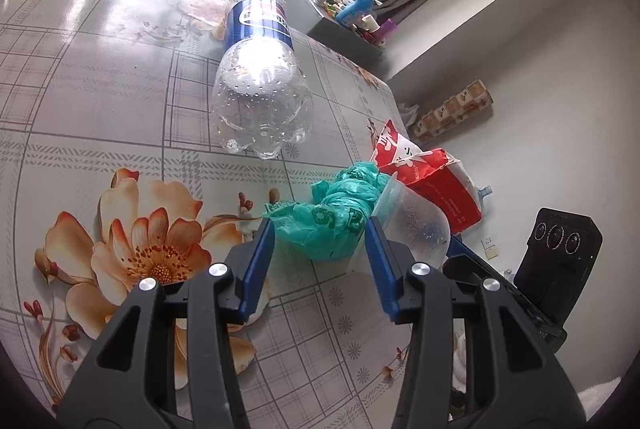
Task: Collect trash
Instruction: 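Grasp the green plastic bag with the left tool while the right tool grasps the clear cup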
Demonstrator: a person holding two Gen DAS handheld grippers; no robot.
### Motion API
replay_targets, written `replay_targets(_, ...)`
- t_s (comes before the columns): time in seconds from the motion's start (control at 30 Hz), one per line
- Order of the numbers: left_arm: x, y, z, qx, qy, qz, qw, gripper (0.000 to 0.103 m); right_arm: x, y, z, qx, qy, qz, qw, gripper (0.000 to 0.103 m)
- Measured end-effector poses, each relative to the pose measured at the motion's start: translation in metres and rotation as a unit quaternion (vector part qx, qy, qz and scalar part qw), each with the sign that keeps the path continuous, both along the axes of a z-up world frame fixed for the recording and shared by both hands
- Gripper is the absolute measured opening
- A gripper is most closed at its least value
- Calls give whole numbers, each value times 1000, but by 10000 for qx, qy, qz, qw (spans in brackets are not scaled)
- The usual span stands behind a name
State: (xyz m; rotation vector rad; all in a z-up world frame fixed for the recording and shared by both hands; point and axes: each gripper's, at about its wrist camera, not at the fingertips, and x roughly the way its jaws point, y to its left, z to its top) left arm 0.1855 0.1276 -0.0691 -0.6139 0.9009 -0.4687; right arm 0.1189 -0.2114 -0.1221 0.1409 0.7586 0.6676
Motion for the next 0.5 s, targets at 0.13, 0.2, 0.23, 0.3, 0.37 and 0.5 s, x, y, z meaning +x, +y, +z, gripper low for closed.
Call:
replay_targets(0.13, 5, 1, -8, -164, 98, -18, 9998, 43, 10, 1, -8, 115, 198, 40, 9997, 84)
replay_targets(0.2, 7, 1, -12, -209, 132, -25, 9997, 40, 14, 2, -10, 172, 272, 50, 9995, 84)
replay_targets(0.23, 8, 1, -13, -234, 143, -26, 9996, 40, 15, 2, -11, 205, 296, 49, 9993, 84)
replay_targets(0.3, 8, 1, -15, -304, 172, -15, 9994, 37, 17, 3, -12, 255, 345, 66, 9991, 84)
replay_targets(0.37, 8, 2, -19, -383, 215, 9, 9990, 35, 18, 4, -13, 289, 379, 78, 9988, 84)
replay_targets(0.5, 7, 5, -20, -455, 214, 47, 9987, 30, 18, 4, -14, 325, 420, 89, 9986, 81)
